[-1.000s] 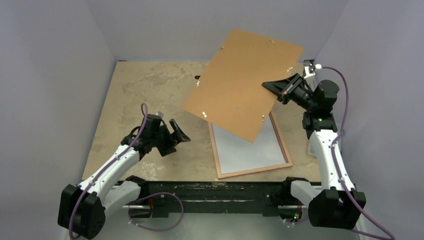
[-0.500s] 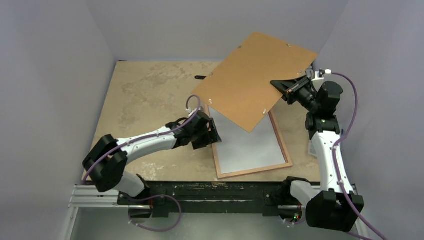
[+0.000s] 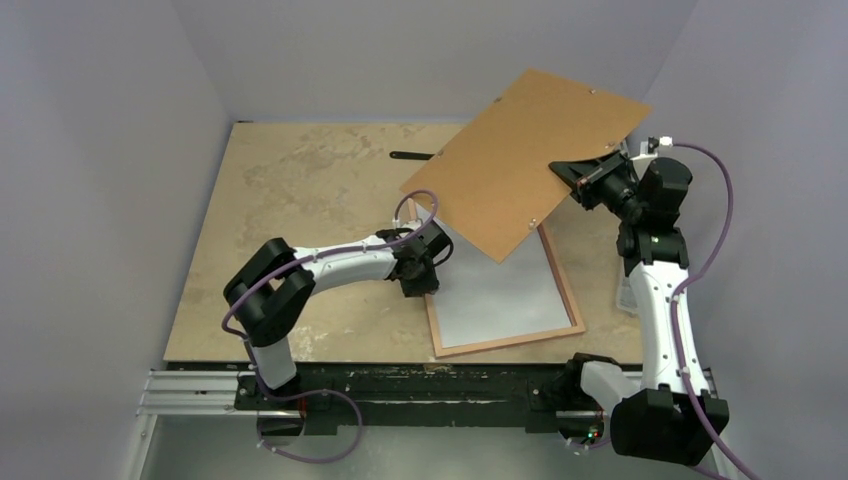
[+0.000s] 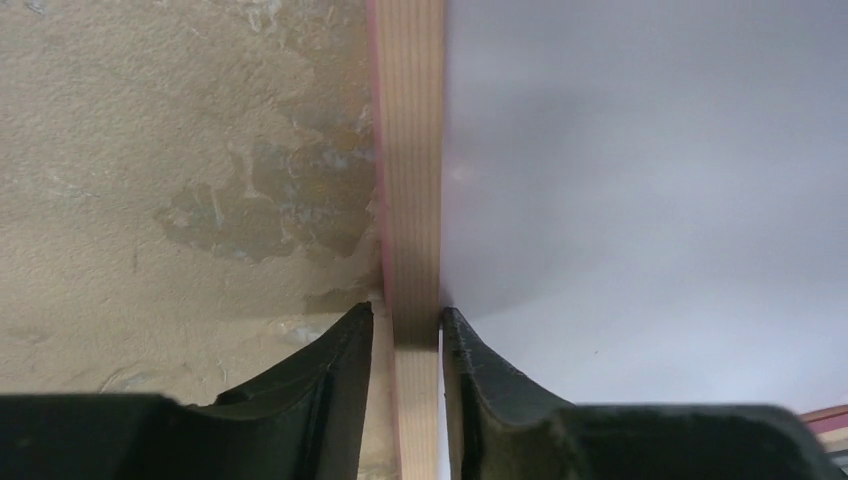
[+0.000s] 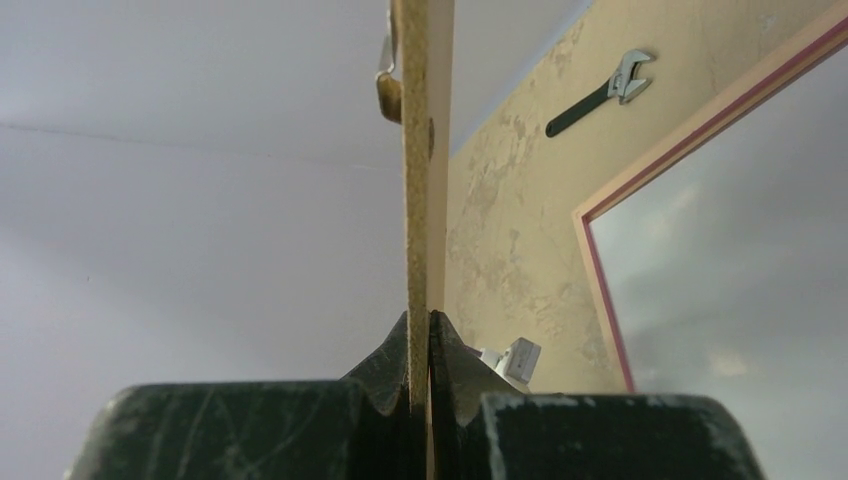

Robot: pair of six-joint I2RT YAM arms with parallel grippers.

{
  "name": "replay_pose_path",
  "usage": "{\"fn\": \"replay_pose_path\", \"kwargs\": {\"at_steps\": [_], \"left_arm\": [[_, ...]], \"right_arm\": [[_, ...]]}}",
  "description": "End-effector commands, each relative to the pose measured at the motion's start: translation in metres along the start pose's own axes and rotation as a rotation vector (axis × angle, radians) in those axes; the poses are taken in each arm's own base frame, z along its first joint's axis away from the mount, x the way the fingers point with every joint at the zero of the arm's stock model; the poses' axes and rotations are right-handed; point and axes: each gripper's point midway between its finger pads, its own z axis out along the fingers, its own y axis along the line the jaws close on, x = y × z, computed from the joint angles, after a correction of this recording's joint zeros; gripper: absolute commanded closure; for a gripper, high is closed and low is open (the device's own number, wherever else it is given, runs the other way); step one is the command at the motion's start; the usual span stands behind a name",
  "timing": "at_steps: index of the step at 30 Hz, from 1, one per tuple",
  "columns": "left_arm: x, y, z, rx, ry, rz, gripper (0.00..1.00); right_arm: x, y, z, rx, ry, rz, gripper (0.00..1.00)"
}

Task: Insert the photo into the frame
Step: Move the photo frame to the center of the board.

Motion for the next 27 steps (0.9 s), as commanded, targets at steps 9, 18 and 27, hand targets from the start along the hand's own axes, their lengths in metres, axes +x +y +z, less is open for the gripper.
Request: {"fn": "replay_pose_path", "kwargs": {"at_steps": [9, 18, 27], "left_arm": [[-0.016, 0.033, -0.018, -0.131, -0.051, 0.084, 1.00], [-0.027, 0.080, -0.032, -0.162, -0.067, 0.081, 1.00], [-0.029, 0.106, -0.046, -0.157, -0.072, 0.178, 1.00]], "right_arm": [[-0.001, 0.030, -0.013, -0.088, -0.013, -0.119, 1.00], [0.011, 0.016, -0.011, -0.078, 0.050, -0.151, 1.00], [0.025, -0.002, -0.011, -0.067, 0.113, -0.184, 1.00]]}}
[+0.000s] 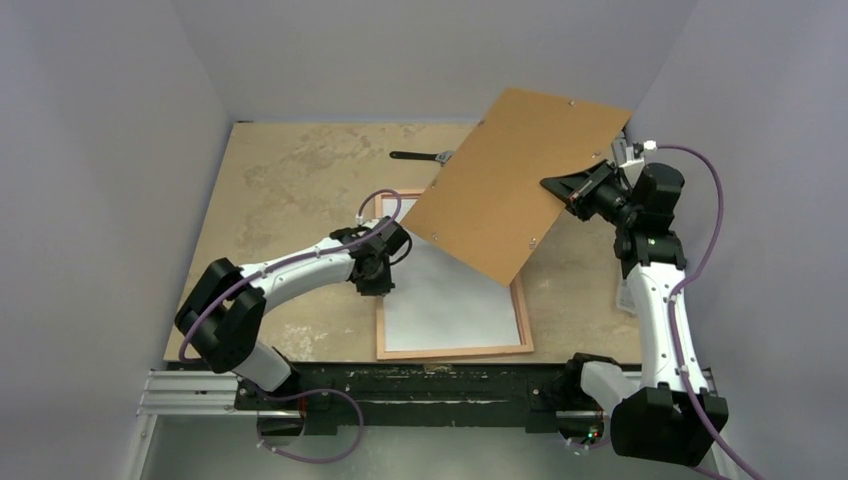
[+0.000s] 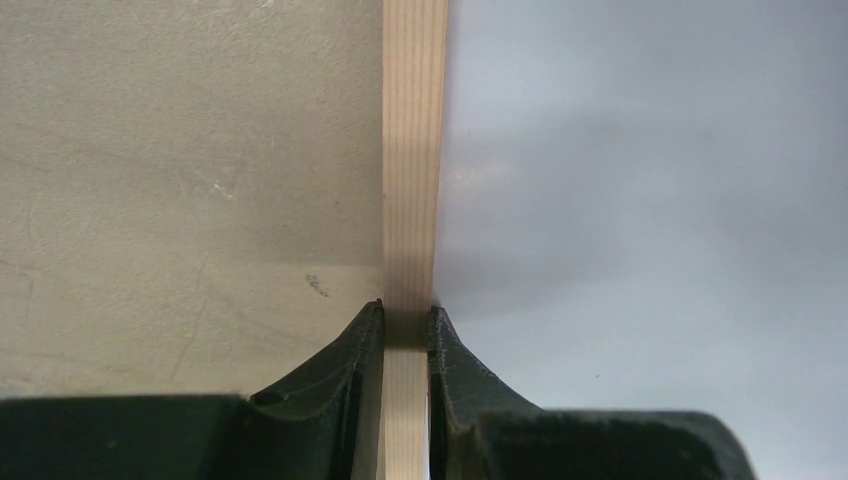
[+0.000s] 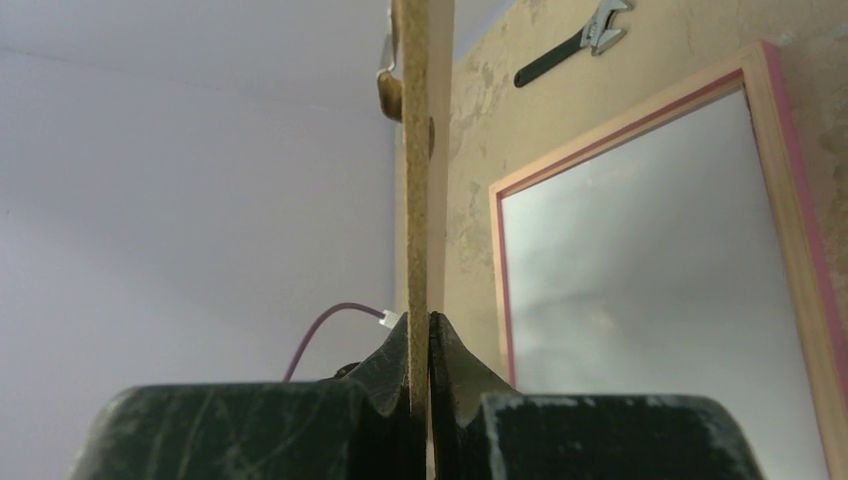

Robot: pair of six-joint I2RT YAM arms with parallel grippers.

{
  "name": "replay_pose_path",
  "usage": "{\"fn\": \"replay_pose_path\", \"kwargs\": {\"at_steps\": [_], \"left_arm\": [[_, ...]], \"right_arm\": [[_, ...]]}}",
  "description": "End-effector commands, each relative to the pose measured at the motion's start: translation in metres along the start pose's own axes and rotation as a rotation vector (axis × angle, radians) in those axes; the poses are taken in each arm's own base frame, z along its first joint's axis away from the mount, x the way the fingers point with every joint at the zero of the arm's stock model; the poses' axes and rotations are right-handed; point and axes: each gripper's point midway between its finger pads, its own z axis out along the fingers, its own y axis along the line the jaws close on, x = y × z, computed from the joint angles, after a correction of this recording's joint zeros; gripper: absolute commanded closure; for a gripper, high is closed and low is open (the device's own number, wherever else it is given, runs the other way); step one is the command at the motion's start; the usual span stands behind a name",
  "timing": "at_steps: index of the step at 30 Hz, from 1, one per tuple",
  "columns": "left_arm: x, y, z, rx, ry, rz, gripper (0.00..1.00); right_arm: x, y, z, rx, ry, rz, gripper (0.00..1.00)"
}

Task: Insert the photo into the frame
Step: Move the photo frame to the center of the board, then place the photo frame item in the photo frame.

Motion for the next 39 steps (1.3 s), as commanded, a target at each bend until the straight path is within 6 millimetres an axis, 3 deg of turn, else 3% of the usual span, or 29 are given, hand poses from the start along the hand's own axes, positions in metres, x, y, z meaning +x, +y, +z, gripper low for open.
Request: {"fn": "replay_pose_path", "kwargs": {"at_steps": [1, 14, 18, 21, 23, 30, 39], "left_arm": [[-0.005, 0.014, -0.009, -0.009, -0.041, 0.082, 1.00], [-0.003, 0.041, 0.005, -0.140, 0.025, 0.184, 0.98], [-0.005, 0.032, 0.004, -0.103, 0.029, 0.187, 0.55], [-0.008, 0.027, -0.001, -0.079, 0.021, 0.171, 0.15], [-0.012, 0.024, -0.009, -0.053, -0.001, 0.153, 0.05], [-0.024, 0.015, -0.035, 0.161, -0.068, 0.038, 0.02], [-0.025, 0.031, -0.038, 0.411, -0.051, -0.196, 0.02]], "right_arm": [[0.006, 0.016, -0.007, -0.088, 0.019, -0.102, 1.00], [0.027, -0.007, -0.008, -0.068, 0.102, -0.153, 1.00], [0.033, -0.012, -0.008, -0.071, 0.136, -0.148, 1.00], [0.036, -0.016, -0.008, -0.066, 0.142, -0.152, 1.00], [0.039, -0.018, -0.008, -0.066, 0.150, -0.151, 1.00], [0.039, -0.022, -0.007, -0.055, 0.154, -0.154, 1.00], [0.046, -0.037, 0.001, -0.037, 0.215, -0.111, 1.00]]}}
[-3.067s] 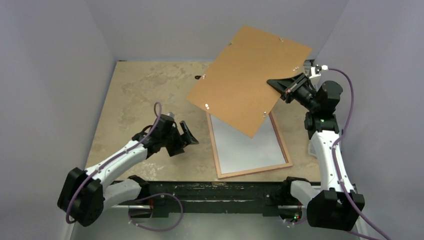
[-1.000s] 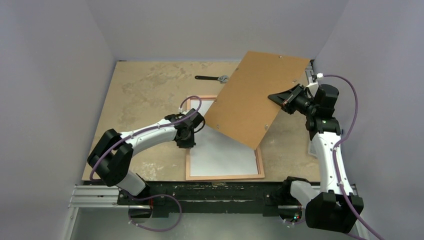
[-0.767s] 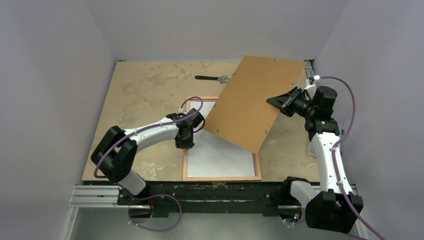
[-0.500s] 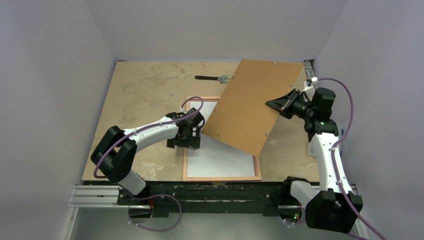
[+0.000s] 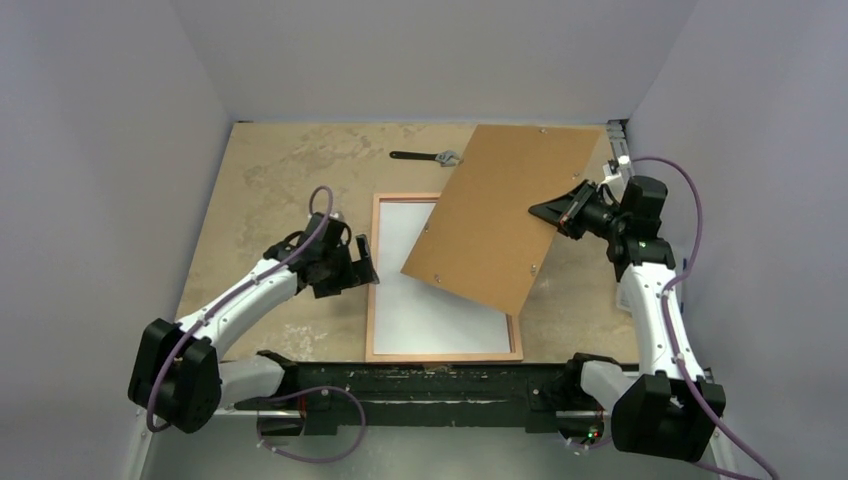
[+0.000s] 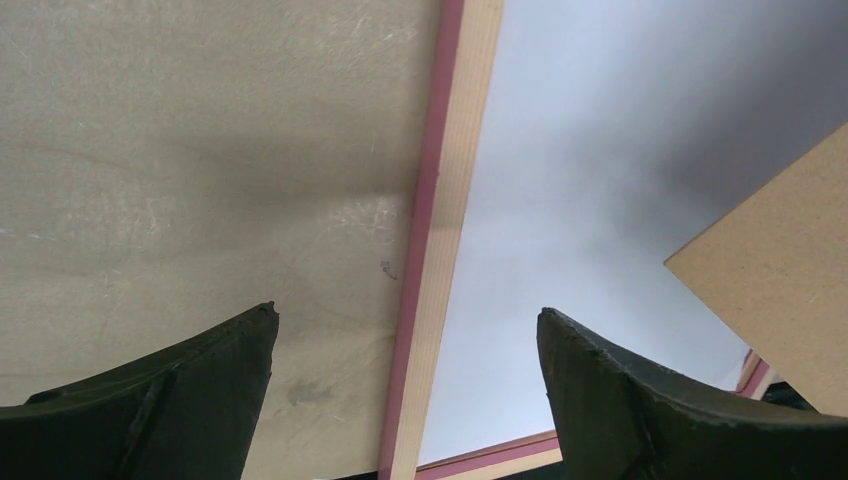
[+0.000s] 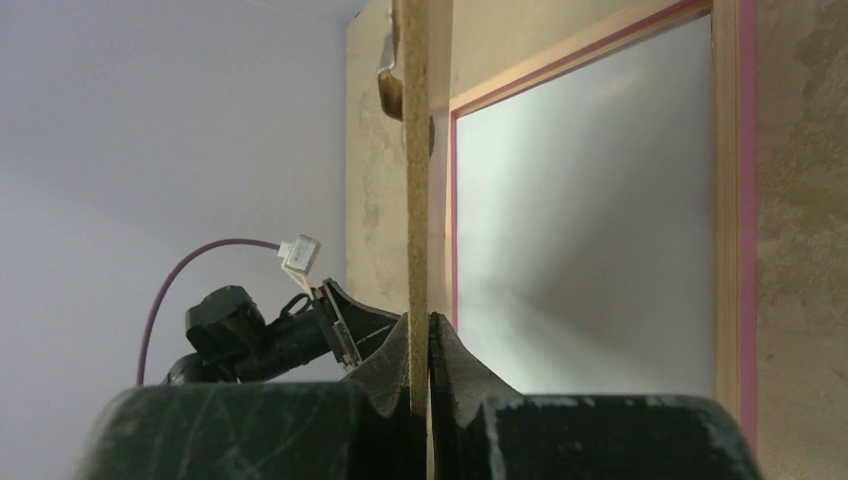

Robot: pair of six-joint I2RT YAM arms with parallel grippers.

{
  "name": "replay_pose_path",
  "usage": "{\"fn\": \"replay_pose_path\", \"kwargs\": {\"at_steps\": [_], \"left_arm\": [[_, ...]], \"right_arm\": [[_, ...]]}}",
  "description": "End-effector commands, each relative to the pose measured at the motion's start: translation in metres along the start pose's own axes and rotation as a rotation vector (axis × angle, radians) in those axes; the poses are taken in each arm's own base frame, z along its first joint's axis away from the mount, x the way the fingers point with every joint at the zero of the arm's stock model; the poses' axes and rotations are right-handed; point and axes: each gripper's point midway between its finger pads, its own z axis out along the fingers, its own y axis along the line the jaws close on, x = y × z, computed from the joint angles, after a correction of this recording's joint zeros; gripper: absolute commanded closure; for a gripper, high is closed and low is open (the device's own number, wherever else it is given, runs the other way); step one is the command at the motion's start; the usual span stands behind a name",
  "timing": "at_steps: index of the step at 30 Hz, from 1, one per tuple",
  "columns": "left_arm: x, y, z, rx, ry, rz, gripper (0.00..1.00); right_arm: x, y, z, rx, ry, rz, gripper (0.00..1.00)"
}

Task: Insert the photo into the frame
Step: Place the photo frame item in the photo frame.

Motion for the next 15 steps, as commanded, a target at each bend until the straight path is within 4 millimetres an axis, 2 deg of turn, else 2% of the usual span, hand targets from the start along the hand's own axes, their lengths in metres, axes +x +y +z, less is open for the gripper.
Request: {"fn": "replay_pose_path", "kwargs": {"at_steps": [1, 8, 11, 15], "left_arm": [[-0.001, -0.013, -0.003, 0.205, 0.020, -0.128, 0.02], [-0.008, -0.012, -0.016, 0.389, 0.005, -0.243, 0.03], [-0.014, -0.011, -0.026, 0.424, -0.025, -0.257, 0.03], [-0.021, -0.011, -0.041, 0.439, -0.075, -0.254, 0.03]], "right_arm": [[0.001, 0.011, 0.001, -0.072, 0.032, -0.042, 1.00], [0.011, 0.009, 0.019, -0.083, 0.119, -0.031, 1.00], [0.027, 0.021, 0.035, -0.104, 0.198, -0.065, 1.00], [0.057, 0.039, 0.051, -0.150, 0.332, -0.105, 1.00]]}}
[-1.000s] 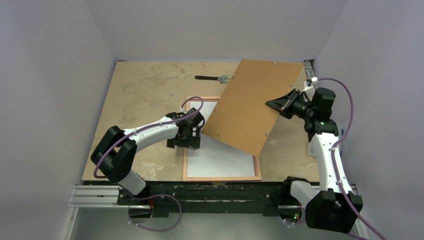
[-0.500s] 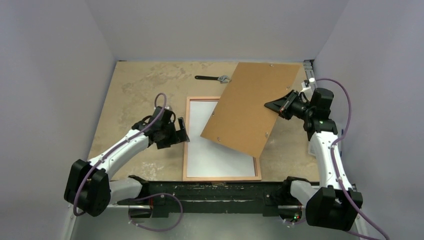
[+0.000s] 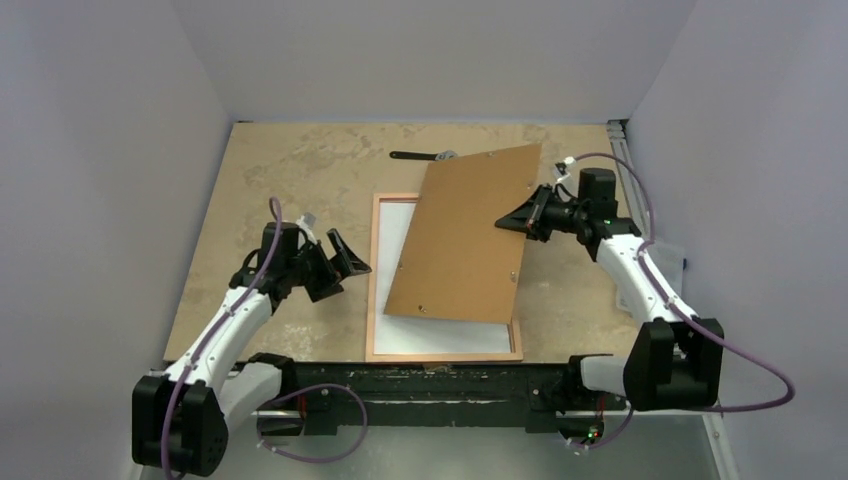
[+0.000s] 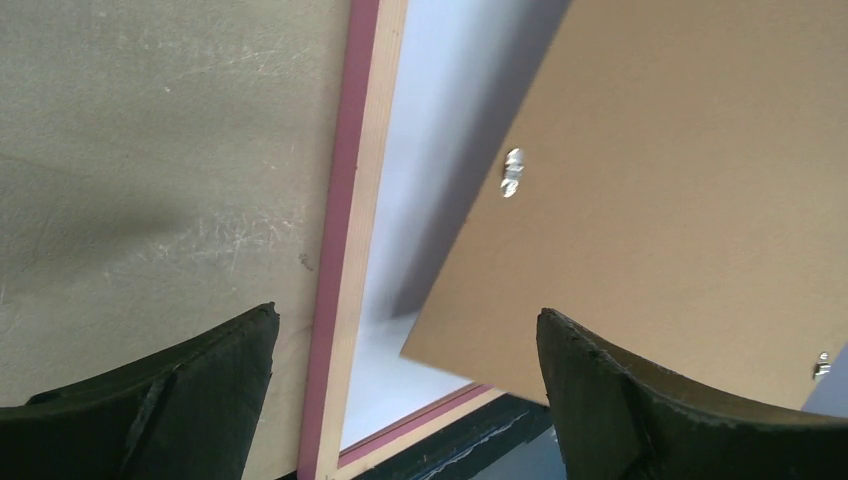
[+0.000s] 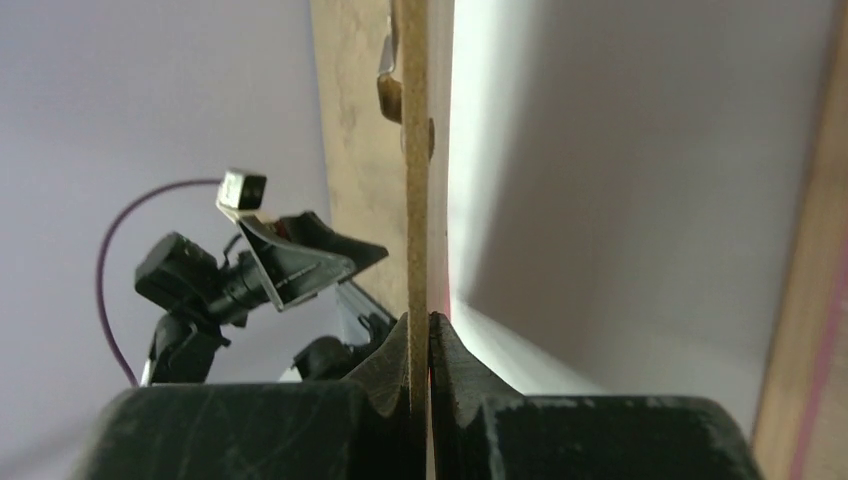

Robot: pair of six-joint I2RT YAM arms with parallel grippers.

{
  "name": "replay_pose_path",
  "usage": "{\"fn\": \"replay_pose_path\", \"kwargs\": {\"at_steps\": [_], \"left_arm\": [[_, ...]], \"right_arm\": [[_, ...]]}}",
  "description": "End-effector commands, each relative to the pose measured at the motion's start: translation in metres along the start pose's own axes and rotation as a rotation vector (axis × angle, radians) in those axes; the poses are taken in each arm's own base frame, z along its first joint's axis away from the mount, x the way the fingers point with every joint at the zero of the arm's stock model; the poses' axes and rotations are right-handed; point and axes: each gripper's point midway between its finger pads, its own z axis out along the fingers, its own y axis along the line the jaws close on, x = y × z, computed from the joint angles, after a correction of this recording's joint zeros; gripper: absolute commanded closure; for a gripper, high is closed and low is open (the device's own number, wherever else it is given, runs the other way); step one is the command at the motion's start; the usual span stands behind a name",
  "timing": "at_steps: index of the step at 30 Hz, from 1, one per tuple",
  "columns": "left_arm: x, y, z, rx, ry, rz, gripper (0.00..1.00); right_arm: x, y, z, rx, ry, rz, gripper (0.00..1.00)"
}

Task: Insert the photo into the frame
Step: Place the photo frame item in the photo frame.

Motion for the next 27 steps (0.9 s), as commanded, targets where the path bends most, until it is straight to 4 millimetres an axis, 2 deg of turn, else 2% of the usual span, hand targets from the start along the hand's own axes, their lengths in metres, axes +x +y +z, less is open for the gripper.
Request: {"fn": "replay_pose_path", "kwargs": {"at_steps": [1, 4, 8, 12, 17, 20, 23, 27], "left_arm": [[-0.011, -0.022, -0.017, 0.087, -0.058, 0.033, 0.04], [-0.017, -0.015, -0.030, 0.028, -0.125, 0.054, 0.04], [-0.019, -0.014, -0.044, 0.010, -0.199, 0.119, 0.04], [-0.018, -0.016, -0.045, -0.018, -0.208, 0.167, 0.04], [-0.011, -0.016, -0.029, -0.138, -0.160, 0.243, 0.06], [-0.008, -0.014, -0.018, -0.183, -0.121, 0.237, 0.13], [-0.005, -0.007, -0.008, -0.239, -0.102, 0.241, 0.26], [0.005, -0.002, 0.009, -0.278, -0.054, 0.257, 0.34]], "right_arm": [[0.015, 0.060, 0.006, -0.170, 0.103, -0.172, 1.00], [0.027, 0.068, 0.008, -0.203, 0.146, -0.199, 1.00], [0.040, 0.074, 0.000, -0.263, 0.173, -0.235, 1.00], [0.055, 0.072, -0.005, -0.311, 0.226, -0.246, 1.00], [0.069, 0.056, -0.008, -0.290, 0.296, -0.259, 1.00], [0.072, 0.047, -0.006, -0.265, 0.317, -0.259, 1.00], [0.070, 0.039, -0.001, -0.226, 0.315, -0.251, 1.00], [0.068, 0.031, 0.005, -0.205, 0.323, -0.225, 1.00]]}}
